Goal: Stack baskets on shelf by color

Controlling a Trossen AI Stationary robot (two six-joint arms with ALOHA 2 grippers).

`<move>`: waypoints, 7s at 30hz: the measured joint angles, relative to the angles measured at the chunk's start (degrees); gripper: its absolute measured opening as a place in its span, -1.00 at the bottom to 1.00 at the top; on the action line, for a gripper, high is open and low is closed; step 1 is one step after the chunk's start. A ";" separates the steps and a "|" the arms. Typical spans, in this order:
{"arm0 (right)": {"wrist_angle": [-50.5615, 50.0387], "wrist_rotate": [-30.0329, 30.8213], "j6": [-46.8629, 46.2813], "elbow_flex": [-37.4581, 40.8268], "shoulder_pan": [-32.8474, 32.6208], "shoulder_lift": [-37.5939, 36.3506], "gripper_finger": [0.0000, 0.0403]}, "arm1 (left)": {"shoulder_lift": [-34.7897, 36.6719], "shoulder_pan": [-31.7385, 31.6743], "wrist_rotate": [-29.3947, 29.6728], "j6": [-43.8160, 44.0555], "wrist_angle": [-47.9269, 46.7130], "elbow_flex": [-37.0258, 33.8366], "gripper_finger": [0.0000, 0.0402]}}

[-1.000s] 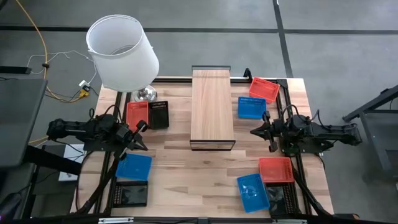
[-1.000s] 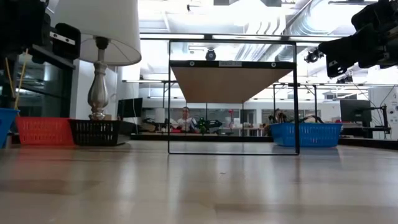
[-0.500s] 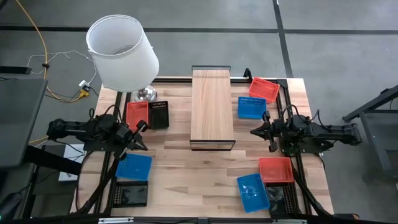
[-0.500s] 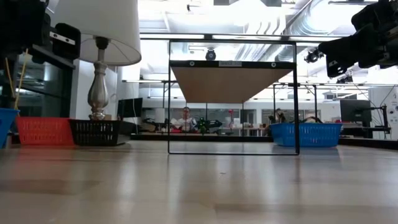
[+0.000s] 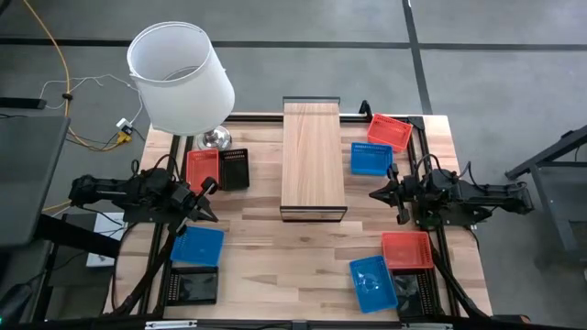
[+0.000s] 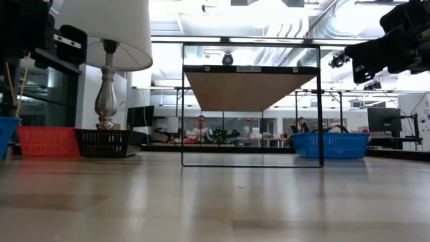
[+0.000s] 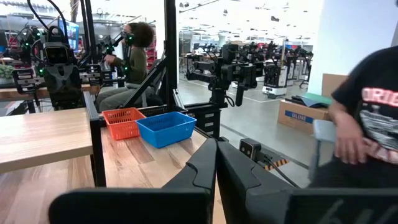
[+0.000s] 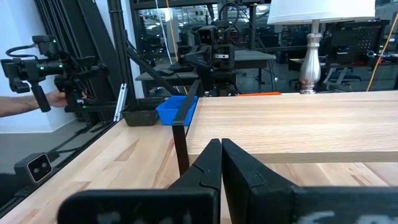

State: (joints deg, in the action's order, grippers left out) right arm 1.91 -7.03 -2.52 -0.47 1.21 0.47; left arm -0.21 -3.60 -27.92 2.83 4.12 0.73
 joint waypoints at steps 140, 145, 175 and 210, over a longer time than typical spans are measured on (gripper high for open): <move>-44.56 56.10 -56.93 -37.07 39.32 79.36 -0.01 | -0.02 -0.01 -0.01 0.00 0.00 -0.01 -1.00; -44.55 56.36 -61.28 -37.07 39.81 83.17 -0.01 | 0.00 0.00 -0.02 0.00 -0.02 0.00 -1.00; -43.49 57.24 -58.94 -37.09 41.48 83.53 -0.92 | -0.01 -0.01 -0.02 0.00 0.00 -0.01 -1.00; -1.06 48.26 -32.06 -37.09 16.88 53.23 -1.00 | -0.01 -0.01 -0.01 0.00 -0.02 -0.01 -1.00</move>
State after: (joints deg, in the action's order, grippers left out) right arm 0.85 41.23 -34.59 -37.56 18.09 53.70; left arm -0.22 -3.60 -27.93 2.83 4.10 0.72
